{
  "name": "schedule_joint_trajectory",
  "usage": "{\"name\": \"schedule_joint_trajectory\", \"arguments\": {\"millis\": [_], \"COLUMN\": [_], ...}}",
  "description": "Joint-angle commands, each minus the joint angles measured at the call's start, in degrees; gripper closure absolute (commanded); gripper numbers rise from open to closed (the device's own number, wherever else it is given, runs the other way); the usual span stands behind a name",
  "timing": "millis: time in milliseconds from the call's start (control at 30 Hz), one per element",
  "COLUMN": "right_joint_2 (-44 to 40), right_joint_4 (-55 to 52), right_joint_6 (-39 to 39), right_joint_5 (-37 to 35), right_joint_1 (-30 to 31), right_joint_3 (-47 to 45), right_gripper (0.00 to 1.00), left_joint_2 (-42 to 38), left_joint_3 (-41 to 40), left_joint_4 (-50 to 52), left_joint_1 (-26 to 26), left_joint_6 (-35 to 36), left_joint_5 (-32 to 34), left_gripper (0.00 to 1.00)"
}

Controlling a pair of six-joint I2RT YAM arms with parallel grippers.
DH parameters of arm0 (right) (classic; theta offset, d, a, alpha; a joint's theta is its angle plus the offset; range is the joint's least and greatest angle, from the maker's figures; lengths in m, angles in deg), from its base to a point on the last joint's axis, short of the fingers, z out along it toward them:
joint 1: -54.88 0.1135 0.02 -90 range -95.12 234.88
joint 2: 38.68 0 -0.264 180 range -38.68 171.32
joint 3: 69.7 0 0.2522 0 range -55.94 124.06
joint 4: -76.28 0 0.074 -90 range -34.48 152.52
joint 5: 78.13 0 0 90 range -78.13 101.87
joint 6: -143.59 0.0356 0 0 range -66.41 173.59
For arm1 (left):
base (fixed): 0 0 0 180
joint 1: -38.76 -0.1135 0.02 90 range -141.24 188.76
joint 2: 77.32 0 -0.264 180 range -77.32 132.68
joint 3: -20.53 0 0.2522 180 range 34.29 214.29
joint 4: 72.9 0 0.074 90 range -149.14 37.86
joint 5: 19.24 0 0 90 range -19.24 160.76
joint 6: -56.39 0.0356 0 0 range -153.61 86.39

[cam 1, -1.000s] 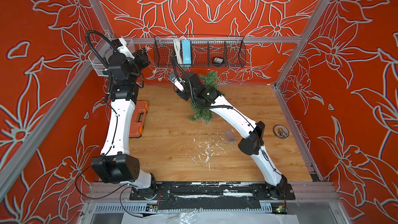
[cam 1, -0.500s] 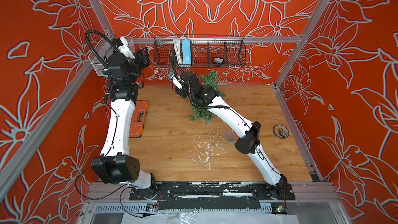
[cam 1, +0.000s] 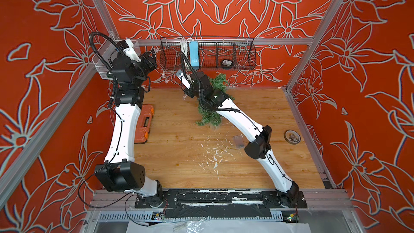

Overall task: Remove string lights from the small christmas tree
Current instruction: Remove the light string from the Christmas tree.

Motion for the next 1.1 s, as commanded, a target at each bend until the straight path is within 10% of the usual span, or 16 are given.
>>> {"name": "schedule_joint_trajectory", "arguments": {"millis": [0, 1067], "right_joint_2": [-1.67, -10.01], "right_joint_4": [3.23, 4.62], "right_joint_6": [-2.65, -9.83], "right_joint_5": [-1.91, -10.14], "right_joint_1": [-0.46, 0.33], "right_joint_3": [0.08, -7.29], "right_gripper": [1.00, 1.00], "left_joint_2": [-0.90, -0.23], "left_joint_3": [0.16, 0.78], "left_joint_4": [-2.27, -0.16], "left_joint_1": [0.80, 3.19], "left_joint_6": [-0.04, 2.59], "left_joint_5": [-0.88, 0.53], "left_gripper": [1.00, 1.00]}}
